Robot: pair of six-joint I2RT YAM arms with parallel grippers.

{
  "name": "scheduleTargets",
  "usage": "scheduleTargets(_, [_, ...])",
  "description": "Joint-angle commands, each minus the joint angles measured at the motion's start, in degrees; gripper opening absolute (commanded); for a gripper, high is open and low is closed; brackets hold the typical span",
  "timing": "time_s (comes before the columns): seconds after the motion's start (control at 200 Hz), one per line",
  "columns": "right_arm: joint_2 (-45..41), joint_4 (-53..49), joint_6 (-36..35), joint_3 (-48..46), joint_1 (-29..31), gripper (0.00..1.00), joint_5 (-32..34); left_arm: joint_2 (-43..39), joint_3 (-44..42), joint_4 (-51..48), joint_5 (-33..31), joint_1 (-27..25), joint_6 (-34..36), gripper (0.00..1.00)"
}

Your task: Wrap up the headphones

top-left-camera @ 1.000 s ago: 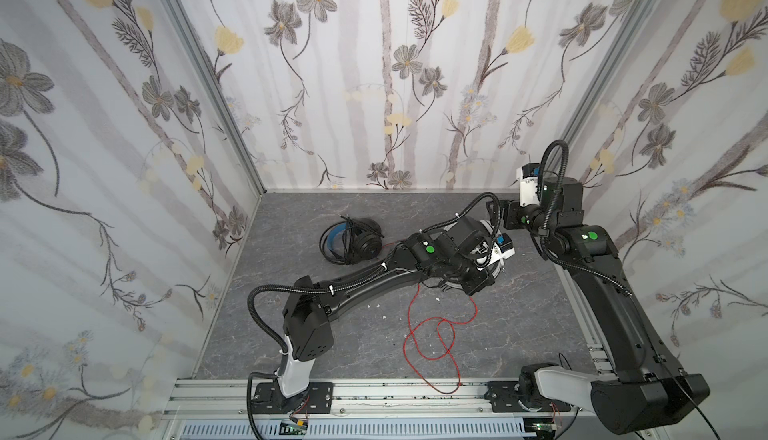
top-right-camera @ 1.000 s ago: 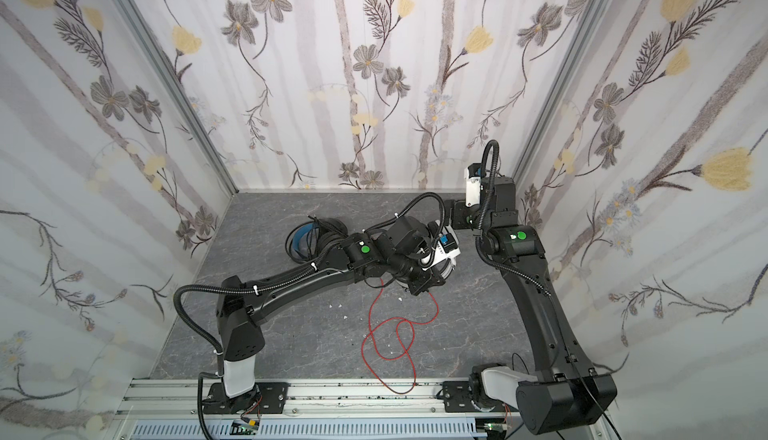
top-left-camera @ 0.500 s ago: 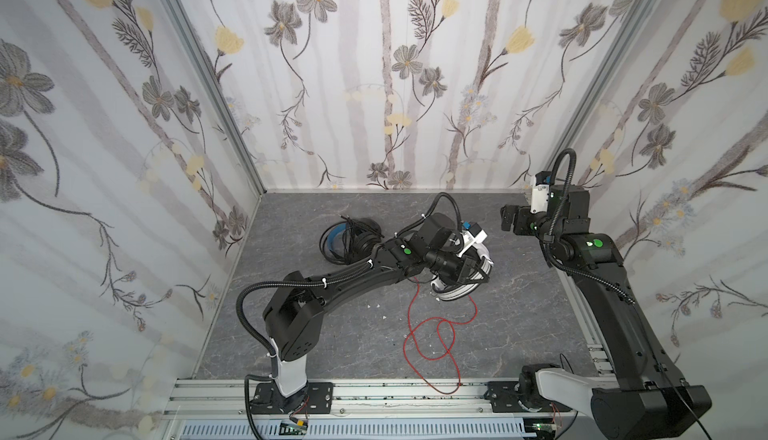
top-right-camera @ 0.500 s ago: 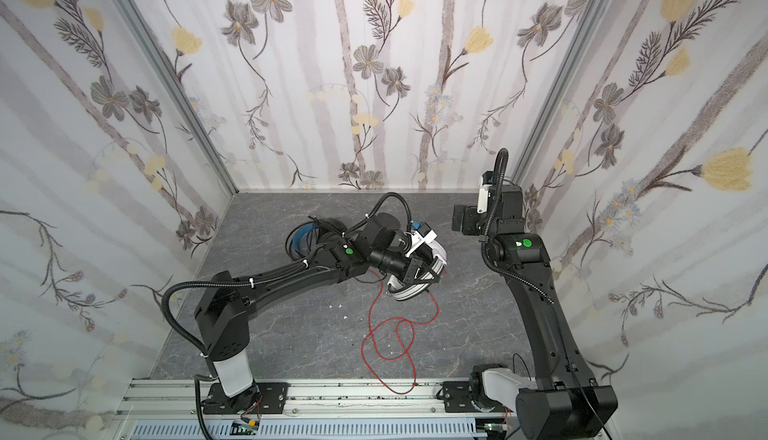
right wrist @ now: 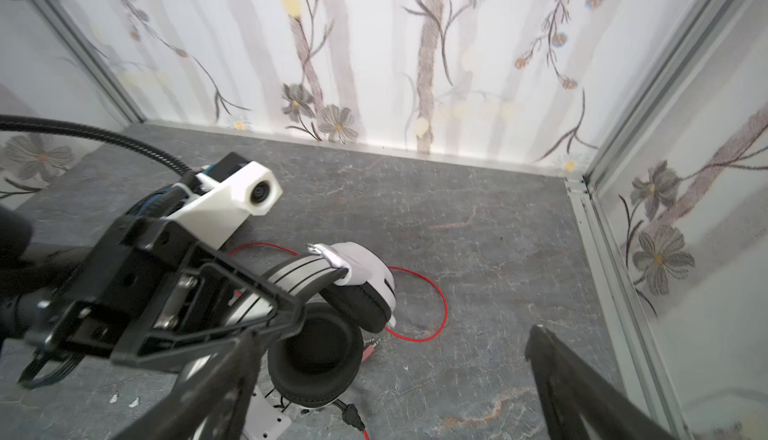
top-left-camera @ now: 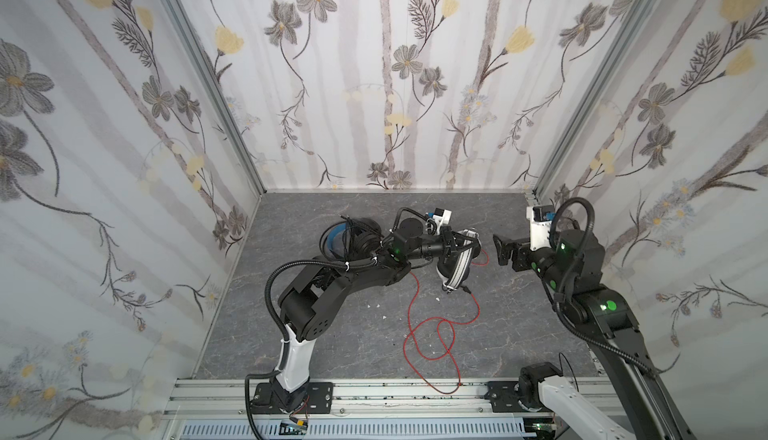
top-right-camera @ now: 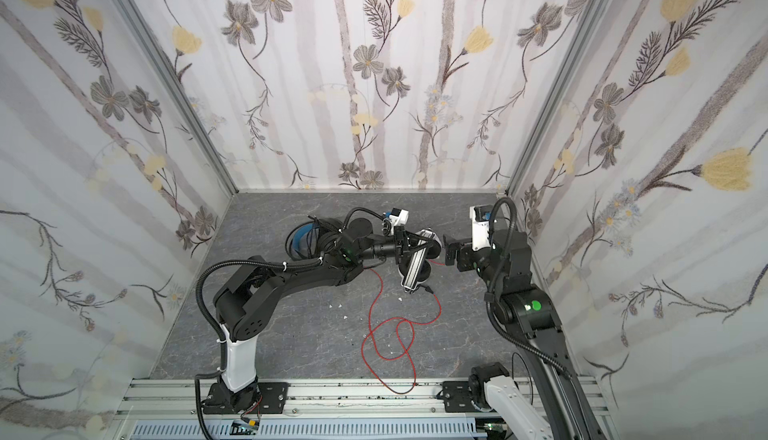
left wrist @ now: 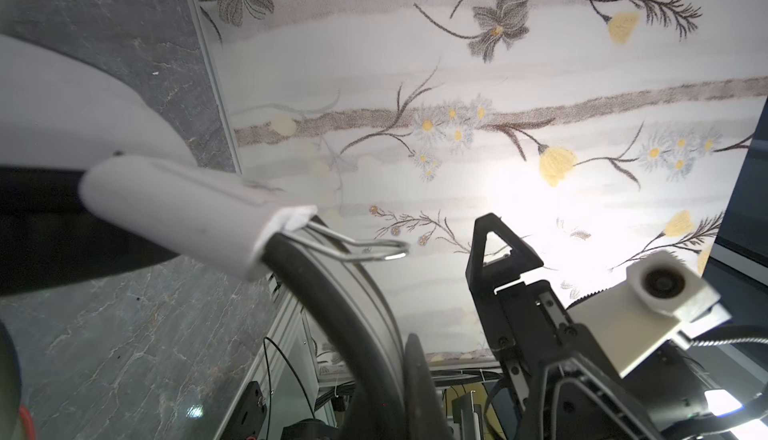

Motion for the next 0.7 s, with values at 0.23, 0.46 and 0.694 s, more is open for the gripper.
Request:
scheduleTargets(0.23, [-3.6,15.5,3.2,-11.2,0.9,1.0,-29.8,-0.1,1.9,9.9,-2.6,0.2,-2.9,0.0])
scheduleTargets(0.46, [-0.7,17.5,6.8,-16.5,2.8,0.99,-36.7,-0.4,2.3,9.3,-2.4,0.4,-1.6,0.0])
scheduleTargets(0.694, [2.5,22.2,8.3,-17.6,2.7,0.91,-35.0,-0.2,2.8,9.3,-2.0,0.2,-1.8,0.0])
